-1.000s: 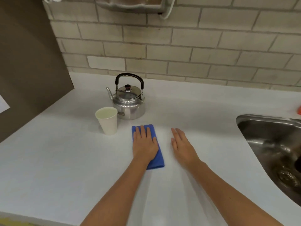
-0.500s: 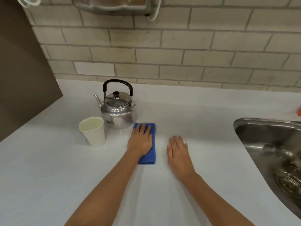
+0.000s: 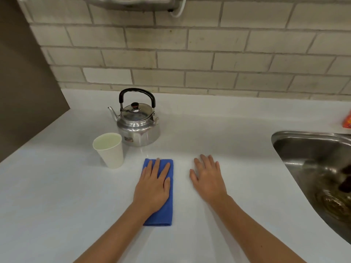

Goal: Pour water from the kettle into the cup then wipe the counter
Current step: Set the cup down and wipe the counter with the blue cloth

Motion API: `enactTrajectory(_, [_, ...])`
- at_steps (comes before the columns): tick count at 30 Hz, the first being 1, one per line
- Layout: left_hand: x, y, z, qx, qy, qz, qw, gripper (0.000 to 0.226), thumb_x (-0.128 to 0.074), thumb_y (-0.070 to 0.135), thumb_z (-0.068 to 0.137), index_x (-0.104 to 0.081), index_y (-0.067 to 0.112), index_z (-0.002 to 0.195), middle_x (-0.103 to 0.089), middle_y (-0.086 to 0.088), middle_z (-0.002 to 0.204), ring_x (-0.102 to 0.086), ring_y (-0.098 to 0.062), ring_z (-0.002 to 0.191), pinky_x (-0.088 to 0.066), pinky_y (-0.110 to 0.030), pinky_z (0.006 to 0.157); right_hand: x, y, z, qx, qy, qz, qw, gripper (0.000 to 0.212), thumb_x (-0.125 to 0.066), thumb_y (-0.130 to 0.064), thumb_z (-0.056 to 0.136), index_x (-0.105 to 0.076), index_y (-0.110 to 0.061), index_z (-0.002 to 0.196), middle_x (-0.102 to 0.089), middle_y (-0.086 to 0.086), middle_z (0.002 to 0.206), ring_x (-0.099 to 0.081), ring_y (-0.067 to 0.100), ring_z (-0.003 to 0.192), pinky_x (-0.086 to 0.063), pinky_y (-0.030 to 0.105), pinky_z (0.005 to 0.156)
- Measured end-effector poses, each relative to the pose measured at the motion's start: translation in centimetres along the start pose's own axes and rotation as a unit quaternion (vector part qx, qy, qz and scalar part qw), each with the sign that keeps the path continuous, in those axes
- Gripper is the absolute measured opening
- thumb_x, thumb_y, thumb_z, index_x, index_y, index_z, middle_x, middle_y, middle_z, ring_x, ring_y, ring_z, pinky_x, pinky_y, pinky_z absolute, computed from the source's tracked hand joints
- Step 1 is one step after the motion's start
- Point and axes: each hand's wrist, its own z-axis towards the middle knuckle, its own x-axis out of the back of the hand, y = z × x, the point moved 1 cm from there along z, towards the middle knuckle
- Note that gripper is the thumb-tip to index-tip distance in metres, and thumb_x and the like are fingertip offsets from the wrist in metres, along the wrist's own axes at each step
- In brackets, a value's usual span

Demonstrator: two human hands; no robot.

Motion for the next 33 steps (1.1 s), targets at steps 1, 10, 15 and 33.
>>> enactTrajectory(1, [0.0, 0.6, 1.9, -0.006, -0.004, 0.003, 1.0, 0.052, -0.019, 0.038, 0.097, -0.008, 0.026, 0.146, -0.003, -0.003, 0.159, 0.001, -0.022, 0.145, 0.003, -0.033, 0.118, -0.1, 0.0, 0.0, -0.001, -0.005, -0.009, 1.0, 0.048, -0.034, -0.034, 0.095, -0.035, -0.011, 0.137, -0.032, 0.011, 0.148, -0.021, 0.027, 0.139, -0.016, 0.042, 0.114])
enactTrajectory(10, [-0.2, 2.9, 7.0, -0.046, -0.03, -0.003, 0.998, 0.049, -0.02, 0.031, 0.098, -0.017, 0.021, 0.146, -0.011, -0.006, 0.158, -0.006, -0.025, 0.145, -0.003, -0.038, 0.119, -0.5, 0.1, 0.0, -0.009, 0.017, -0.021, 1.0, 0.045, -0.039, -0.03, 0.094, -0.04, -0.012, 0.135, -0.038, 0.01, 0.146, -0.027, 0.028, 0.138, -0.023, 0.043, 0.111])
enactTrajectory(15, [-0.1, -0.3, -3.4, -0.072, -0.014, -0.029, 0.997, 0.054, -0.01, 0.047, 0.092, -0.011, 0.035, 0.145, -0.003, 0.004, 0.158, 0.006, -0.015, 0.145, 0.009, -0.026, 0.115, 0.0, -0.3, -0.1, -0.021, 0.007, -0.004, 1.0, 0.044, -0.04, -0.029, 0.095, -0.041, -0.011, 0.135, -0.038, 0.011, 0.146, -0.026, 0.029, 0.138, -0.022, 0.044, 0.112])
enactTrajectory(33, [7.8, -17.0, -10.8, 0.226, 0.05, 0.017, 0.973, 0.053, -0.027, 0.036, 0.096, -0.016, 0.024, 0.146, -0.011, -0.015, 0.157, -0.008, -0.032, 0.144, -0.004, -0.04, 0.118, -2.7, -11.4, -0.8, 0.019, -0.07, 0.046, 0.996, 0.044, -0.025, -0.033, 0.098, -0.029, -0.021, 0.141, -0.021, 0.004, 0.154, -0.008, 0.025, 0.143, -0.008, 0.046, 0.117])
